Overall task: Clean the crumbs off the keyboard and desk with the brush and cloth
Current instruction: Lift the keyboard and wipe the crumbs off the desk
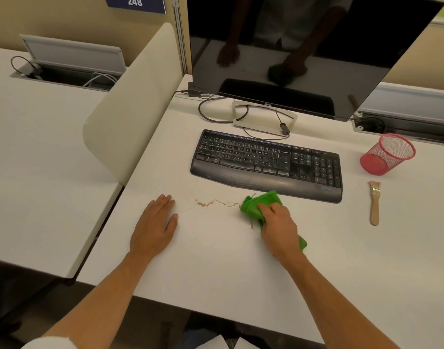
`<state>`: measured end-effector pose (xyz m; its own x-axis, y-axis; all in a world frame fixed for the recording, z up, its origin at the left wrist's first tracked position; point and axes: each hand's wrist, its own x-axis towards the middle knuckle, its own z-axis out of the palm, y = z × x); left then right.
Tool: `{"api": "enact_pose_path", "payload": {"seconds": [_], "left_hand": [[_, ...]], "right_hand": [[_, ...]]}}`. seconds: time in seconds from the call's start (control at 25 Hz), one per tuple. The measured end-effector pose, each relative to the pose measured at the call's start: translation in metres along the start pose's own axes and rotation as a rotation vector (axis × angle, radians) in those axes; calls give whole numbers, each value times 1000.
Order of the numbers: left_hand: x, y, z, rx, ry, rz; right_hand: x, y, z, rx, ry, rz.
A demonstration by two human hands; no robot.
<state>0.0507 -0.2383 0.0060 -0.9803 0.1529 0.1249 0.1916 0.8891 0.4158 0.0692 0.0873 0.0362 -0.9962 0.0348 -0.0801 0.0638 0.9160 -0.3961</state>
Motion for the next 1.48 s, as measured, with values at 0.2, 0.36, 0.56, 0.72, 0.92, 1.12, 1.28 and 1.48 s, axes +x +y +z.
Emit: {"api": "enact_pose_path", "payload": {"seconds": [0.2, 0.36, 0.56, 0.72, 0.92, 1.12, 1.28, 1.48], "left_hand": [[1, -2, 2, 5, 18, -5], [3, -2, 3, 16, 7, 13], [5, -1, 0, 39, -4, 39], [7, -2, 1, 51, -22, 55], [8, -6, 2, 62, -32, 69], [7, -7, 5, 54, -25, 60], [6, -5, 5, 77, -31, 58], [1, 0, 4, 91, -65, 65]], "right_hand": [[39, -7, -27, 104, -98, -272], [89, -50, -26, 62, -42, -481], [128, -111, 1, -64, -136, -650], [127, -127, 23, -203, -268, -704], [108, -104, 18, -156, -271, -832], [63, -59, 11, -73, -259, -924], [28, -25, -3, 3, -310, -880], [51, -23, -42, 146, -47, -701]]}}
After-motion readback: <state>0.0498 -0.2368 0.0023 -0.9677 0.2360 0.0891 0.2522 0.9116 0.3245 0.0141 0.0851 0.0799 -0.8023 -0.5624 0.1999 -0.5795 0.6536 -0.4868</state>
